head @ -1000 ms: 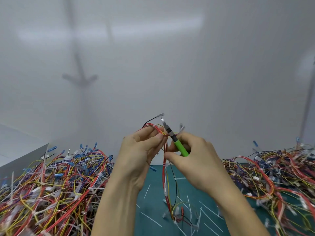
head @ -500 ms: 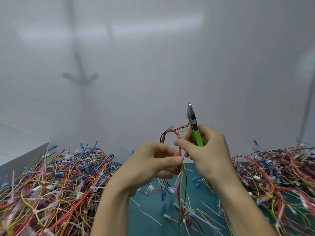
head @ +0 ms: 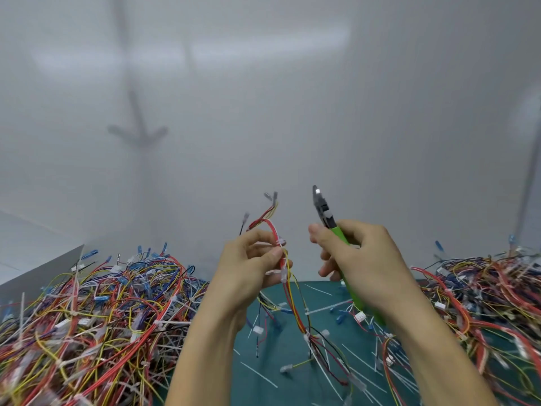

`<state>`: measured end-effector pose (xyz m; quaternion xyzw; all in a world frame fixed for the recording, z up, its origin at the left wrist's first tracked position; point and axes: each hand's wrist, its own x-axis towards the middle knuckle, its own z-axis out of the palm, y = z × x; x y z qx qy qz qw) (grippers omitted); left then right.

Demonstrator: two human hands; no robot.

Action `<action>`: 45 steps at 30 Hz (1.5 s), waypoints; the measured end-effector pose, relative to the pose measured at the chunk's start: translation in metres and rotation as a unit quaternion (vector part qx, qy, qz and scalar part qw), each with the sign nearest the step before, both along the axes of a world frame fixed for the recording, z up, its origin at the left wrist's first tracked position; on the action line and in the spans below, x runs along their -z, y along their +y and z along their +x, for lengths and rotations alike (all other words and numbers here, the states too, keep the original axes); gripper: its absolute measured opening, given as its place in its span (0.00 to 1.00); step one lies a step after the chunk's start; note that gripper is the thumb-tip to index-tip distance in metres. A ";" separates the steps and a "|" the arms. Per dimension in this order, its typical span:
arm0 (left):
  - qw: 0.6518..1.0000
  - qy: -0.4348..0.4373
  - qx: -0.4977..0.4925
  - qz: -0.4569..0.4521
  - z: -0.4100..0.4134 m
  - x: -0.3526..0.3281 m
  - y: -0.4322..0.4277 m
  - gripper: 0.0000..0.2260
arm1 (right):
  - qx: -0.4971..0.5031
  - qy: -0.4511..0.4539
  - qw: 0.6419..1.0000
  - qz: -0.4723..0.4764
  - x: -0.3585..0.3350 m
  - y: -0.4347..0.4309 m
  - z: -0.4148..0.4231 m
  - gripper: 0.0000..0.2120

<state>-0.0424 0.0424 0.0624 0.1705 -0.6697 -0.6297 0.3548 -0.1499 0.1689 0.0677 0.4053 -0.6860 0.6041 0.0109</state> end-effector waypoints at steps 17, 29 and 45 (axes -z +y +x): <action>0.998 0.047 -0.022 -0.017 0.002 -0.003 -0.001 0.09 | -0.103 -0.082 0.974 0.186 0.008 -0.007 0.008 0.26; 0.998 0.038 -0.024 -0.034 0.002 -0.001 -0.003 0.10 | -0.096 -0.079 0.973 0.194 0.010 -0.006 0.004 0.26; 0.998 0.037 -0.027 -0.038 0.006 -0.004 -0.002 0.07 | -0.106 -0.064 0.978 0.166 0.011 -0.008 0.004 0.25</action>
